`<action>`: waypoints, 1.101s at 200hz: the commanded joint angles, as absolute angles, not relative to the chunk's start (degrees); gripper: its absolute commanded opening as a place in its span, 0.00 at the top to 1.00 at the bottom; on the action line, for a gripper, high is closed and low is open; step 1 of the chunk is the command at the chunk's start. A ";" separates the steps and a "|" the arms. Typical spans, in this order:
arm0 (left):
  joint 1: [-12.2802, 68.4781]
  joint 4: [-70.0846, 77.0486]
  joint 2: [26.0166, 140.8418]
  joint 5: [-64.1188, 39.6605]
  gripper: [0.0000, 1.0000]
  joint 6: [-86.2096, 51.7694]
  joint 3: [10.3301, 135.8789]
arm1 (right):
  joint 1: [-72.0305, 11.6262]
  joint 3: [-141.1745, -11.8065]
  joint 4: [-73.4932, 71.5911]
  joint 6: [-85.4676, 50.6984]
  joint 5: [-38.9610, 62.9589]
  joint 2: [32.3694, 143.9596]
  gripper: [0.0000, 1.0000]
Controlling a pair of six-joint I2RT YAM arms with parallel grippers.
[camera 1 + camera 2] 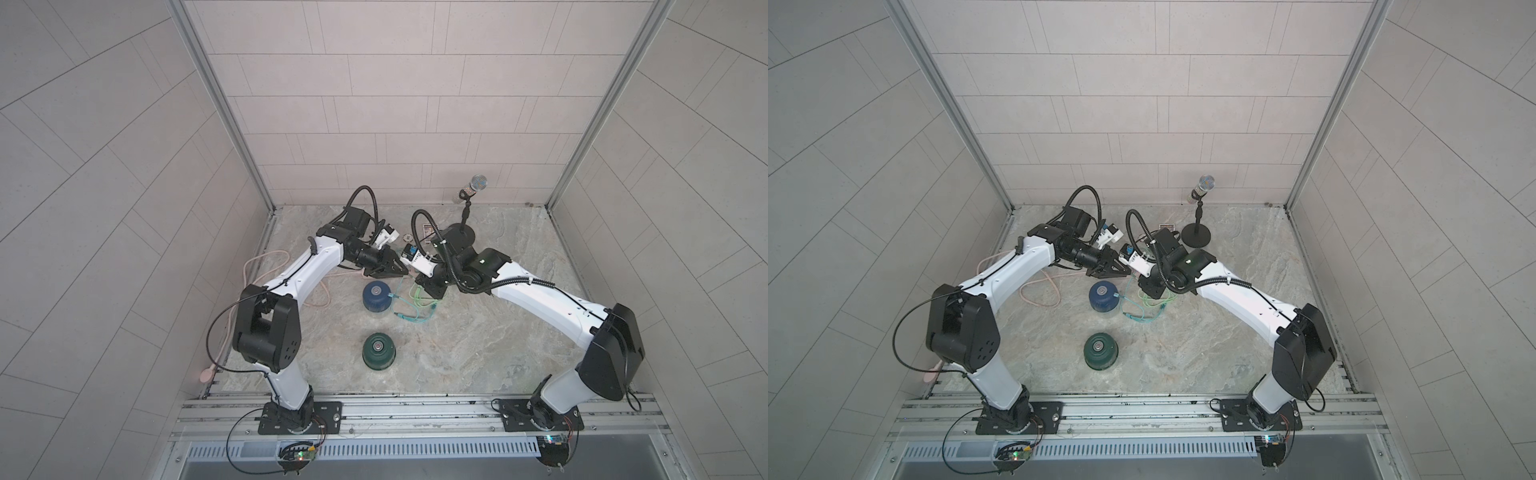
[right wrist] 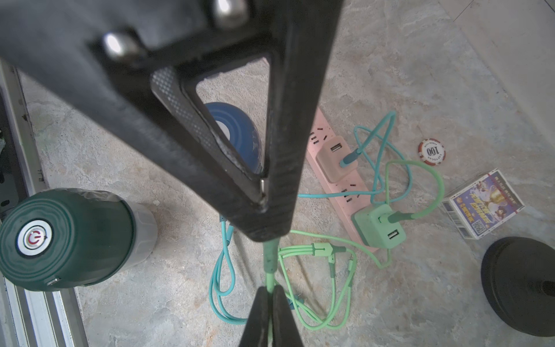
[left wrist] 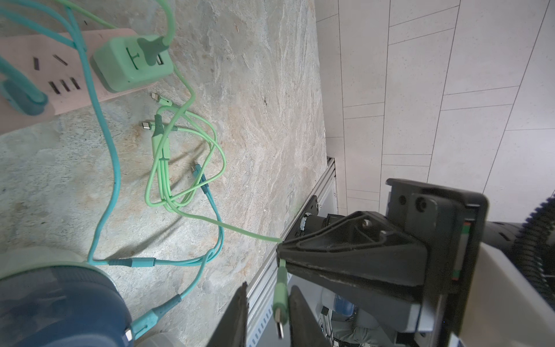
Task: Charge the cordless meat grinders
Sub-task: Pick up the charging cable from the center of the board.
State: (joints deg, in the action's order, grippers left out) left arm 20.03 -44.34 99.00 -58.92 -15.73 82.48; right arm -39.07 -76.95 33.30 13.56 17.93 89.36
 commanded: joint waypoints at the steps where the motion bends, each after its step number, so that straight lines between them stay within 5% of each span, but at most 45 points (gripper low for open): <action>1: 20.21 -46.20 99.99 -59.51 0.76 -14.14 84.59 | -39.64 -78.62 34.62 15.40 18.03 90.22 0.93; 63: 20.21 -47.55 100.99 -60.38 0.91 -13.42 85.51 | -39.64 -79.10 34.21 16.86 18.74 91.05 0.92; 128: 20.13 -47.70 101.25 -61.61 0.93 -13.36 85.28 | -39.64 -79.99 33.24 17.78 18.58 91.94 0.73; 220: 20.05 -47.81 100.72 -62.25 0.93 -13.26 84.55 | -39.51 -78.83 28.78 18.64 20.38 92.36 0.78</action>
State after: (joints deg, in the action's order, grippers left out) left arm 20.03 -46.96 100.68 -60.88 -14.94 84.23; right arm -39.38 -79.22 30.61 17.50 19.29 92.16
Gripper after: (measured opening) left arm 0.099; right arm 0.231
